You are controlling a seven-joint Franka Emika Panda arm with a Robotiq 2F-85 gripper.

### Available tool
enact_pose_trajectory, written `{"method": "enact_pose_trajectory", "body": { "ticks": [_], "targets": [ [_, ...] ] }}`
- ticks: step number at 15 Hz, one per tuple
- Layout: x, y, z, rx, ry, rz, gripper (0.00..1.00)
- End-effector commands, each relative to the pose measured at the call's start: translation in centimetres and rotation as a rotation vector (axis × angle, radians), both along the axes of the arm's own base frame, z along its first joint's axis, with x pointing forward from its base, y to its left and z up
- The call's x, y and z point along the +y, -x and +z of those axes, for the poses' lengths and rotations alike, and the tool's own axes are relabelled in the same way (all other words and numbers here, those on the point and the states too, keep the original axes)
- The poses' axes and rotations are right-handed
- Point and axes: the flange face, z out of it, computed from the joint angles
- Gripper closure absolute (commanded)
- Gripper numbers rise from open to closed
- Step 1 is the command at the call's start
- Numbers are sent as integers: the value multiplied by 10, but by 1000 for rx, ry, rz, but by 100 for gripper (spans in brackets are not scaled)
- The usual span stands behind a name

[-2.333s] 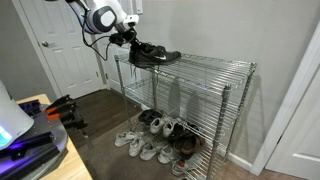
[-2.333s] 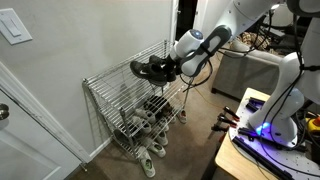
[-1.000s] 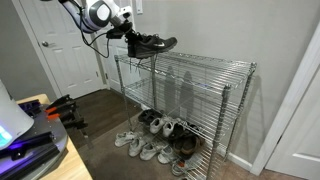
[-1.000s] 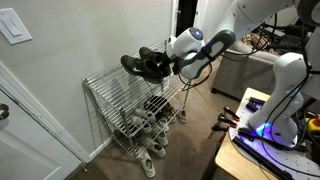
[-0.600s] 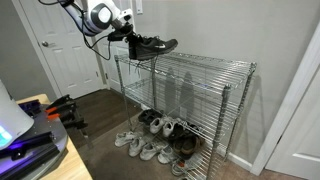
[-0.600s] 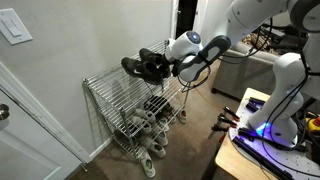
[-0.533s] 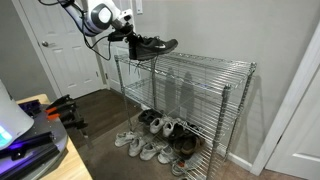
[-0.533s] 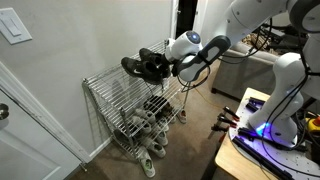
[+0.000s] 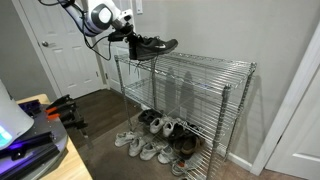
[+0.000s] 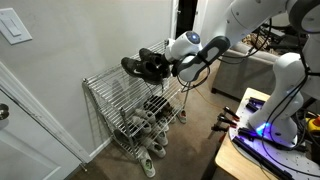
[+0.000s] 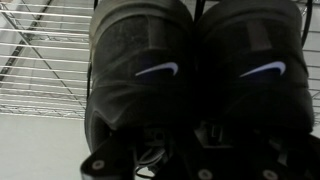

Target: Move the black shoes to the rack above them

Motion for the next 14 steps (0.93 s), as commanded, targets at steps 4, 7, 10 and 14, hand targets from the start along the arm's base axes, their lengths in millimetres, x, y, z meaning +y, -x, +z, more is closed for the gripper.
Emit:
{"method": "enact_pose_trajectory", "body": {
  "ticks": [4,7,10,14],
  "targets": [
    [0,0,0,0,0,0,81],
    [-1,1,-7,14,3,1,50],
    [-1,2,-9,4,9,7,31],
    [-1,3,-11,2,5,5,5]
  ]
}}
